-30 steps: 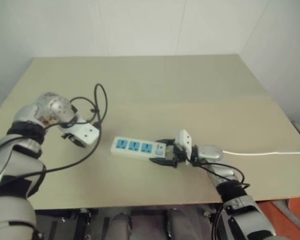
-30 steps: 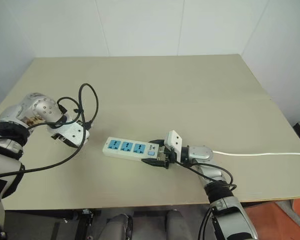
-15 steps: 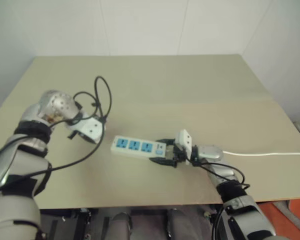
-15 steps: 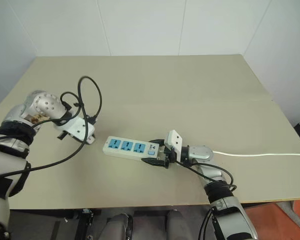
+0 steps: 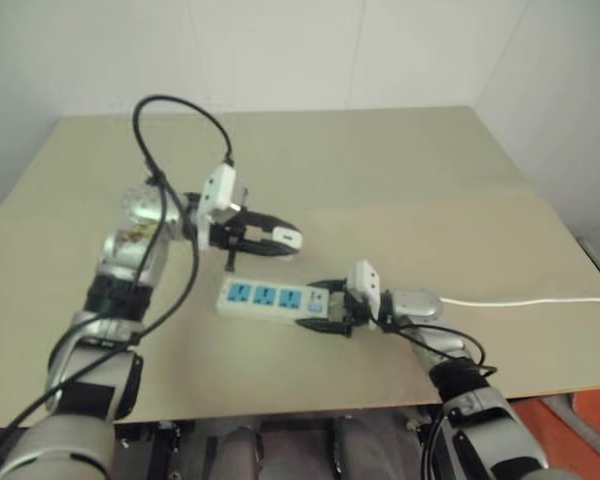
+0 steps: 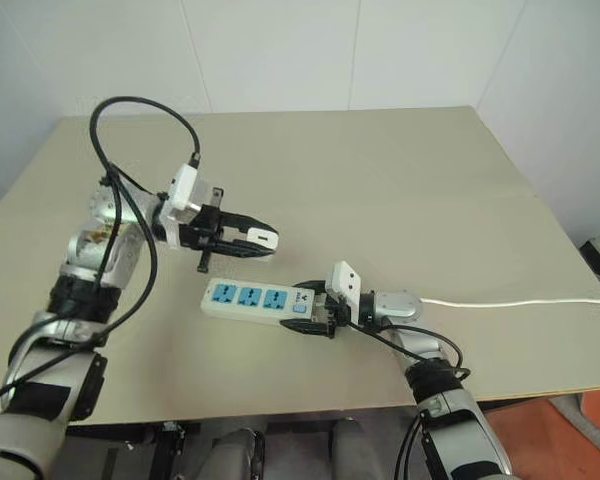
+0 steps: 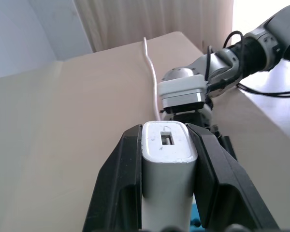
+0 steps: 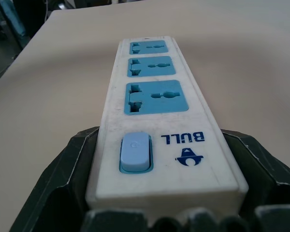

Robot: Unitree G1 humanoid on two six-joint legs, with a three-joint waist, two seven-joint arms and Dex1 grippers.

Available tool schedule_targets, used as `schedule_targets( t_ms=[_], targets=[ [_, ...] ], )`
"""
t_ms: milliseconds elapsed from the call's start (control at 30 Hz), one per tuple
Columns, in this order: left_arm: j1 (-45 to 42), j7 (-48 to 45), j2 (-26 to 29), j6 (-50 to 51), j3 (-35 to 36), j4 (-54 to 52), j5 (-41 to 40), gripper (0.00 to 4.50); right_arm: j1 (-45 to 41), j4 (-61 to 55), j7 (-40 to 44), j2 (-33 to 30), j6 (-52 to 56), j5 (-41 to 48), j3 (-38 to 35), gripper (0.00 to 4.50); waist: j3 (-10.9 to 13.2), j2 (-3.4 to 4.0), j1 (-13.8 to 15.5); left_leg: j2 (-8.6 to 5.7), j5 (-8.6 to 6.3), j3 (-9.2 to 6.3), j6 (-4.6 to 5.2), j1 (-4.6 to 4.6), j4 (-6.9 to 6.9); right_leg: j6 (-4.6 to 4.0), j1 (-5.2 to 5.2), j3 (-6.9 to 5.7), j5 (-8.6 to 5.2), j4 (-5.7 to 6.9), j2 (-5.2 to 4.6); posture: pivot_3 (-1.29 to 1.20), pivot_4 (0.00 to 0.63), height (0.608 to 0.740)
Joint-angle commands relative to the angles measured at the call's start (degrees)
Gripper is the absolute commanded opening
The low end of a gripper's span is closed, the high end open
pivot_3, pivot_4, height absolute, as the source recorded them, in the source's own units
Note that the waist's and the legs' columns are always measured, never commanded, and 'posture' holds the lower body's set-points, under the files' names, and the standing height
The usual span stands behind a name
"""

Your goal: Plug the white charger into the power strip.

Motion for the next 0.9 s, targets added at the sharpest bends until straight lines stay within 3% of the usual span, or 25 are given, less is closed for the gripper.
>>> schedule_targets(
  t_ms=[33, 400, 900],
  targets=[
    [1.48, 1.78, -0.12, 4.58, 2.18, -6.83, -3.38, 1.02, -0.72, 0.09, 3.87, 0.13, -0.70, 1.17, 0.98, 3.42, 0.00, 0.00, -0.01, 0.00, 0.00, 0.00, 0.00, 0.00, 0.00, 0.00, 0.00, 0.00, 0.00, 0.00, 0.00, 0.00, 0.150, 0.740],
    [13.92, 7.50, -1.15, 14.33, 6.29, -19.37, -11.88, 1.02, 0.36, -1.37, 8.98, 0.42, 1.84, 1.80, 2.10, 3.42, -0.01, 0.00, -0.08, 0.04, 0.00, 0.03, 0.00, 0.11, 0.00, 0.00, 0.06, 0.05, 0.00, 0.00, 0.02, 0.00, 0.150, 0.740],
    [25.92, 12.47, -4.76, 6.62, 6.41, -19.59, -8.02, 1.02, 0.61, -0.85, 7.80, 0.83, 1.48, 0.95, 2.18, 3.42, -0.03, -0.02, -0.02, 0.04, -0.01, 0.07, -0.01, 0.18, -0.02, -0.02, 0.10, 0.09, 0.01, 0.00, 0.01, 0.00, 0.150, 0.740]
  ],
)
